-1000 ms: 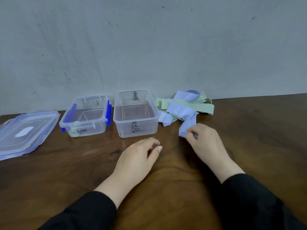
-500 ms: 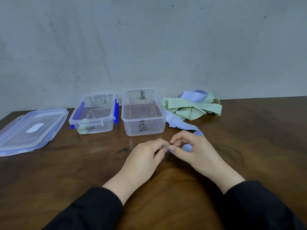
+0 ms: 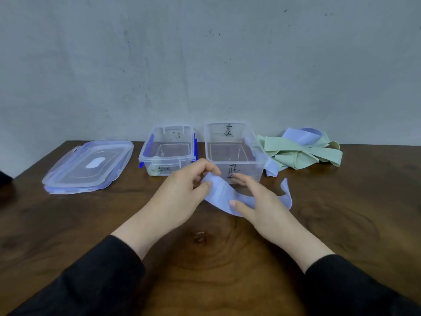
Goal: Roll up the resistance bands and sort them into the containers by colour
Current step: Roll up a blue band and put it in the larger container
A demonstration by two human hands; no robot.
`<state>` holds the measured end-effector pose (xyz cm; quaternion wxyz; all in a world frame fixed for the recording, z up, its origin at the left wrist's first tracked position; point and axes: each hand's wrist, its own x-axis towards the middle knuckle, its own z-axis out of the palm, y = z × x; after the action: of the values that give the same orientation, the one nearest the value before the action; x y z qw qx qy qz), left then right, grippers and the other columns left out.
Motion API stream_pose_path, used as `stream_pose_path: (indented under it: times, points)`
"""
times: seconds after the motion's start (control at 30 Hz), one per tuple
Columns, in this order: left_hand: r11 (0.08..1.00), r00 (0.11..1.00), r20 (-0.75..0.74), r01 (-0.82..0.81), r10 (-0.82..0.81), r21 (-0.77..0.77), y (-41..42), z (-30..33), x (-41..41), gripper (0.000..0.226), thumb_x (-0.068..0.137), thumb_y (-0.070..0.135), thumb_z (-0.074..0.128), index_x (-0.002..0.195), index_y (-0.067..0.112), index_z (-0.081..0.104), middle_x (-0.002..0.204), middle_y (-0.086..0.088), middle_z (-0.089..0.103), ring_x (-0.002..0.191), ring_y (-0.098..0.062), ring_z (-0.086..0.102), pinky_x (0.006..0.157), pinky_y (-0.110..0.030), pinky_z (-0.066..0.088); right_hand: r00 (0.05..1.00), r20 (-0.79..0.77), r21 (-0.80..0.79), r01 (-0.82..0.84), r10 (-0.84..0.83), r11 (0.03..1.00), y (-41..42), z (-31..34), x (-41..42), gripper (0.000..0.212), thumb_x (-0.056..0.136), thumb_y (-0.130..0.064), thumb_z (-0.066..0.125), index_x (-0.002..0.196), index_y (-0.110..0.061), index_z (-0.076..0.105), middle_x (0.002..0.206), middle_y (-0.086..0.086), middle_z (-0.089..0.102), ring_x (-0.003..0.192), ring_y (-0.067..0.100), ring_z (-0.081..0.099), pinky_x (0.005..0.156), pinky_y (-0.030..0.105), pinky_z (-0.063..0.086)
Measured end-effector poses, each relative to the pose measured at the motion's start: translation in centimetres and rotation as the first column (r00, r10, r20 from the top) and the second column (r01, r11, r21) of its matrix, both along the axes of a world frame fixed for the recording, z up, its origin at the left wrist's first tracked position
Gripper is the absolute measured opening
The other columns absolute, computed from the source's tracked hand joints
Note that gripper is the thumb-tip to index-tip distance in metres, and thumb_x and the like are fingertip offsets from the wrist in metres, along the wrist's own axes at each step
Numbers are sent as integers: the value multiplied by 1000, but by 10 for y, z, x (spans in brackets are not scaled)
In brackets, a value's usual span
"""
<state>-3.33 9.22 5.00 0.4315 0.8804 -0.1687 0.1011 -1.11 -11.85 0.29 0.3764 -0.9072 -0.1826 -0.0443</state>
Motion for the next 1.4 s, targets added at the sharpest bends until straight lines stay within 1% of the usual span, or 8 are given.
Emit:
stream_pose_path:
  times: [0.17, 0.27, 0.43, 0.6, 0.87, 0.97, 1.23, 1.4]
  points:
    - [985, 977, 178, -137, 117, 107, 35, 43, 4, 35, 96, 9, 48, 105, 43, 51, 95, 25, 57, 90, 8, 52, 70, -8, 40, 996, -72, 143, -48, 59, 989, 45, 4, 4, 16, 87, -41, 69, 93, -26, 65, 81, -3, 61, 76, 15, 57, 71, 32, 48]
    - [969, 945, 254, -233, 206, 81, 51, 65, 16, 35, 94, 7, 49, 110, 37, 56, 97, 17, 60, 84, 1, 54, 67, -12, 42, 989, -91, 257, -93, 119, 962, 64, 10, -1, 31, 89, -35, 69, 69, -17, 53, 66, -5, 52, 60, 11, 48, 60, 23, 38]
    - [951, 905, 361, -285, 226, 120, 58, 94, 40, 37, 92, 6, 47, 116, 32, 60, 103, 12, 63, 95, -10, 57, 80, -25, 48, 896, -343, 533, -62, 282, 844, 80, 15, -22, 10, 97, -18, 60, 105, -14, 65, 94, 5, 77, 83, 27, 72, 74, 37, 58]
    - [927, 904, 408, -252, 123, 279, 47, 81, 73, 38, 96, 4, 45, 123, 25, 59, 116, 6, 62, 102, -6, 51, 71, -9, 32, 864, -441, 505, 14, 244, 863, 79, 13, -33, 13, 100, -22, 56, 108, -16, 65, 99, -3, 77, 90, 16, 74, 82, 39, 60]
    - [802, 901, 434, -270, 15, 533, 33, 27, 111, 56, 89, 0, 53, 138, 26, 50, 139, 6, 53, 120, -22, 44, 87, -31, 27, 989, -27, -74, 143, -146, 987, 66, -4, -13, 12, 90, -37, 66, 94, -27, 69, 77, -12, 58, 68, 7, 53, 59, 16, 39]
    - [889, 870, 487, -283, 80, 360, 37, 4, 76, 38, 87, -1, 56, 121, 16, 62, 114, -3, 63, 102, -24, 55, 82, -32, 38, 984, 27, -165, 178, -176, 970, 61, -5, -11, 39, 88, -44, 66, 124, -32, 61, 99, -15, 57, 95, 8, 55, 84, 28, 48]
    - [890, 996, 72, -79, 52, 449, 60, -55, -4, 28, 100, 30, 47, 124, 34, 60, 121, 20, 60, 112, 0, 50, 100, -30, 42, 998, -28, -219, 53, -60, 974, 67, -9, -10, 54, 97, -32, 55, 148, -39, 36, 124, -19, 60, 115, 6, 54, 119, 39, 26]
    - [910, 998, 52, 16, -41, 415, 57, -55, -9, 27, 99, 33, 52, 124, 34, 62, 115, 22, 63, 110, 2, 51, 99, -28, 40, 993, -100, -8, 56, -57, 998, 66, -7, -2, 54, 98, -17, 55, 144, -42, 43, 121, -19, 65, 114, 9, 60, 104, 33, 45]
